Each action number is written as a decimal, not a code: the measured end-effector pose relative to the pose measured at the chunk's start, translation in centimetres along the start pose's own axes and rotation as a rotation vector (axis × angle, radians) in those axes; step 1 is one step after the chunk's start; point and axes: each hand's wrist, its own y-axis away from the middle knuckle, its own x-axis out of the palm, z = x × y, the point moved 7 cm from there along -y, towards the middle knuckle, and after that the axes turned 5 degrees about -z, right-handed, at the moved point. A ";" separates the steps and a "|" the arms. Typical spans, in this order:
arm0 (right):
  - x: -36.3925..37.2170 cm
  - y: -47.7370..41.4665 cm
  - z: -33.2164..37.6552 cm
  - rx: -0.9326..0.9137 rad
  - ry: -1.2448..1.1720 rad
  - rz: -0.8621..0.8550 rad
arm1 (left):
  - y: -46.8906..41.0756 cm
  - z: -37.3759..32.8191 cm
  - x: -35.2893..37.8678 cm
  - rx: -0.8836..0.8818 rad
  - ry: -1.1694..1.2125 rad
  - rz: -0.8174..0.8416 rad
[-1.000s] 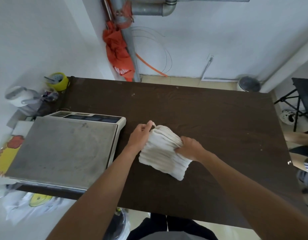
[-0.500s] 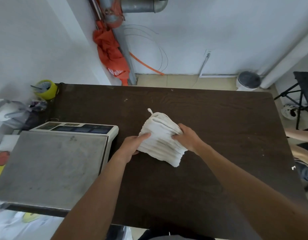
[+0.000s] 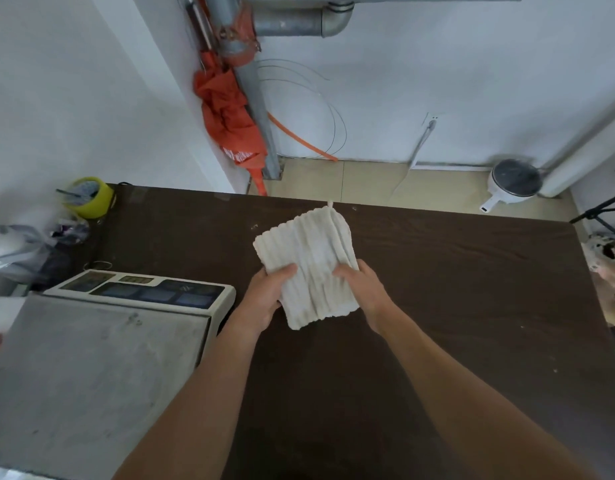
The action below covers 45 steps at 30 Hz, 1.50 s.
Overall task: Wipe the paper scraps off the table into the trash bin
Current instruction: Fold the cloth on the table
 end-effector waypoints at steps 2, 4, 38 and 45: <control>-0.3 -1.0 0.0 0.015 0.014 -0.030 | -0.9 -1.3 -0.4 0.040 -0.035 -0.016; -0.7 -1.8 -0.1 0.036 0.041 -0.045 | -1.8 -2.5 -0.9 0.072 -0.108 -0.045; 6.0 -7.9 -0.4 -0.766 1.118 -0.213 | -7.8 -1.4 1.1 0.875 -1.595 -0.162; 6.8 -7.5 -0.2 -0.648 1.294 -0.125 | -6.6 -2.9 1.9 0.797 -1.821 -0.103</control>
